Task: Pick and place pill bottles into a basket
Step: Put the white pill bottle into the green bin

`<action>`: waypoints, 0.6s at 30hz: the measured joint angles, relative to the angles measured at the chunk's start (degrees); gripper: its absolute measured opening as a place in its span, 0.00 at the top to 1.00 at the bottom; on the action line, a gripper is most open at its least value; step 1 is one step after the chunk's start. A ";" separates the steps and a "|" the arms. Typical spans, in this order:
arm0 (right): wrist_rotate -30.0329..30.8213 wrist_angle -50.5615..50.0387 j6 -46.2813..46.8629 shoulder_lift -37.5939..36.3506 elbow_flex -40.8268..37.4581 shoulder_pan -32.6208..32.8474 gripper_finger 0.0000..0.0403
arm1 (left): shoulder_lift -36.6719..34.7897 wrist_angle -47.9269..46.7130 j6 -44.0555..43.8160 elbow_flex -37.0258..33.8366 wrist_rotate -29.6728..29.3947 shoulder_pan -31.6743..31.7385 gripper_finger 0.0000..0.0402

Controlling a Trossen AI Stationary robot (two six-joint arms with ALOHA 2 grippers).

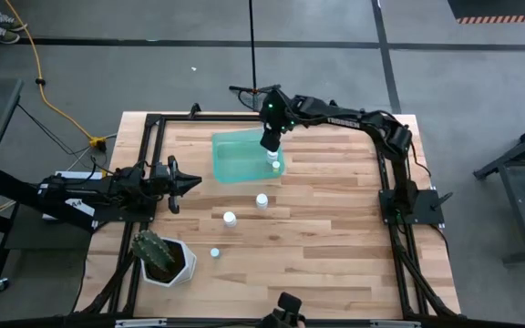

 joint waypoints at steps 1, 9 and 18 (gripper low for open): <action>-0.11 -0.12 0.01 0.32 0.00 0.00 0.61 | 0.00 0.00 0.00 -0.01 -0.02 0.00 0.84; -0.22 -1.00 0.47 3.44 0.00 0.00 0.59 | 0.00 0.00 0.00 0.00 -0.05 0.01 0.84; 0.15 -1.12 0.74 4.17 0.00 0.02 0.56 | 0.00 0.00 0.00 0.00 -0.12 0.00 0.84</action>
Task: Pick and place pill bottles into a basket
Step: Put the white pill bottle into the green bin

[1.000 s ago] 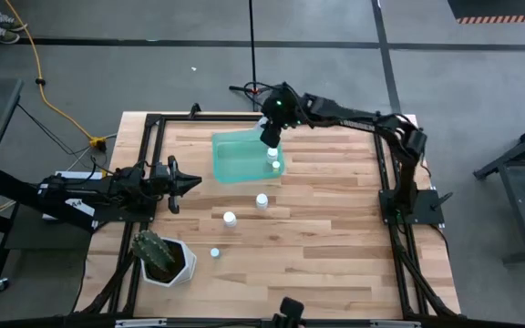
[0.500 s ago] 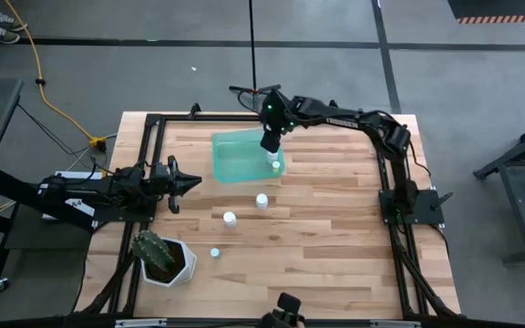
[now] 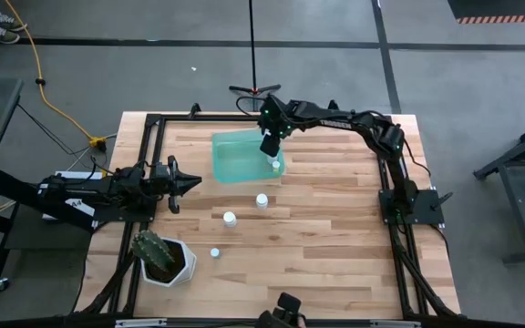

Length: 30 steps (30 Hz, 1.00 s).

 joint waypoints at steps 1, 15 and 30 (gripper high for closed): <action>-0.10 -0.26 0.16 0.02 0.00 0.00 0.56 | 0.00 0.00 0.00 0.00 0.00 0.02 0.84; 1.41 0.72 3.14 -1.14 0.00 -0.39 0.35 | 0.00 -0.02 0.00 0.00 -0.04 0.02 0.84; -10.59 11.15 1.79 -21.50 -2.69 6.12 0.35 | 0.00 -0.02 0.00 0.00 -0.04 0.02 0.84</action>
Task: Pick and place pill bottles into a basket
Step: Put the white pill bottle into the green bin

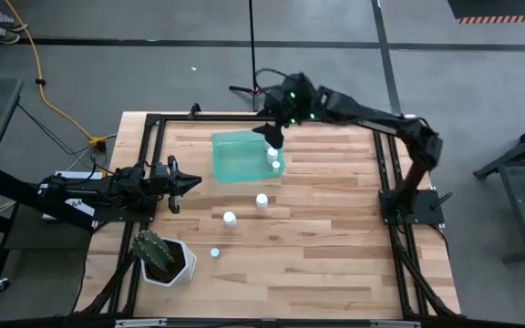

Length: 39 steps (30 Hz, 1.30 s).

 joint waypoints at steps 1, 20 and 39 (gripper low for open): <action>2.09 1.56 0.15 -1.64 -1.77 1.59 0.35 | 0.00 0.00 0.00 0.00 0.00 0.00 0.84; 23.60 29.30 23.77 -49.54 -61.58 17.42 0.35 | 0.00 0.00 0.48 0.00 -0.13 -0.02 0.84; 26.23 53.55 23.67 -77.64 -94.14 22.54 0.62 | -0.02 0.26 0.50 0.00 -1.84 -0.02 0.84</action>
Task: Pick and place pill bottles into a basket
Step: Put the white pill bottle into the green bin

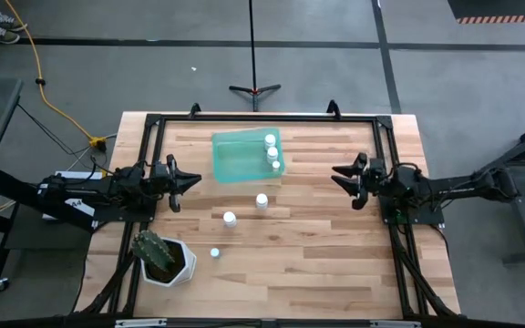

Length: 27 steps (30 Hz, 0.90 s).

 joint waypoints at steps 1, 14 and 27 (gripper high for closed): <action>0.77 -1.35 2.18 -0.06 -0.04 0.01 0.63 | 0.00 0.02 0.00 0.00 0.00 0.01 0.84; 0.56 -5.21 4.90 -0.04 0.43 -0.01 0.66 | 0.42 2.67 -6.67 2.35 0.09 0.00 0.74; -3.62 -6.53 7.28 -0.04 0.43 0.01 0.63 | 15.39 -3.92 -2.47 22.17 3.75 0.00 0.29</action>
